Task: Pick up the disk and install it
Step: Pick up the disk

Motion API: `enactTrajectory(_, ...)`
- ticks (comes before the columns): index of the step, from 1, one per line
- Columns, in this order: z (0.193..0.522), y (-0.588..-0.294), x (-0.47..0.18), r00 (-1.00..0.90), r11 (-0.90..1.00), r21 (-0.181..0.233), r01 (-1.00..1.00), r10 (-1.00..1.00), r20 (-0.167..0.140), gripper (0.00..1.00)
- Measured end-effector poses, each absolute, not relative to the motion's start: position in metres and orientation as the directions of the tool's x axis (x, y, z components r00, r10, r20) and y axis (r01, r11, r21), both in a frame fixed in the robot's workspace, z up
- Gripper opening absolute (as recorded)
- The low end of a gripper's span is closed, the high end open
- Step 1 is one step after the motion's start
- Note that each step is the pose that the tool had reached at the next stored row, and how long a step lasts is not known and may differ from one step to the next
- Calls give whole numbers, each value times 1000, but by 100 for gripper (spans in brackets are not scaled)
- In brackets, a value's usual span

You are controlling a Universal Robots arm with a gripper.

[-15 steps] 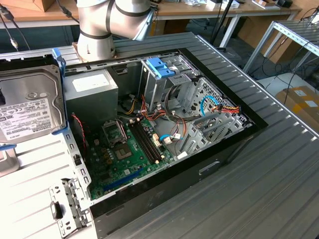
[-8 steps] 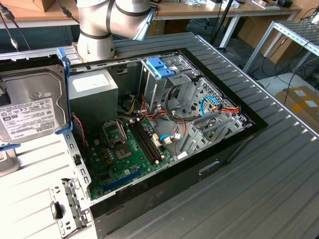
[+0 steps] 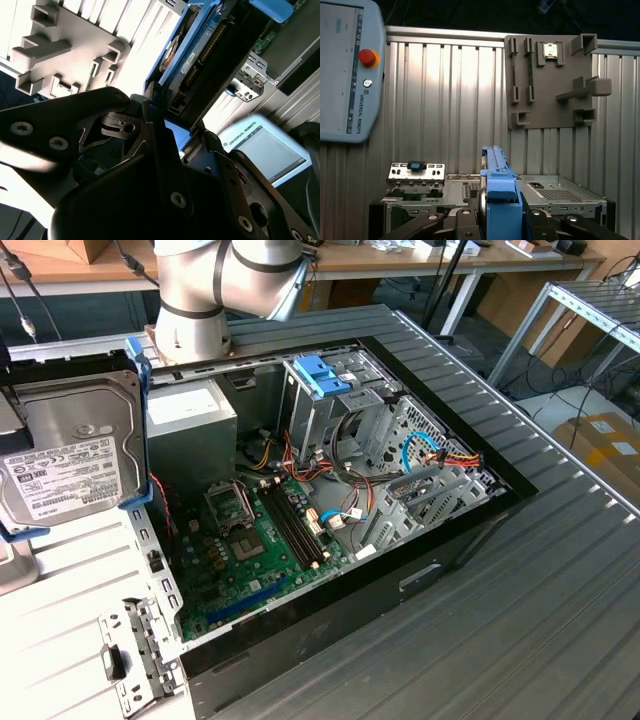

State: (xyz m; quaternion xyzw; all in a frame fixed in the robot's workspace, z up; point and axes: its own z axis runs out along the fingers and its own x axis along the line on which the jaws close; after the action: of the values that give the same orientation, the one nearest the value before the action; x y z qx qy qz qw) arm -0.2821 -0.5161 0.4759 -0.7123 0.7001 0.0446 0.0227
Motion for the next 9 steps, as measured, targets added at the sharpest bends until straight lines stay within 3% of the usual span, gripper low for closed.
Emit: enactTrajectory(9, 476, -518, -274, 16, -19, 30, -999, -995, -95, 37)
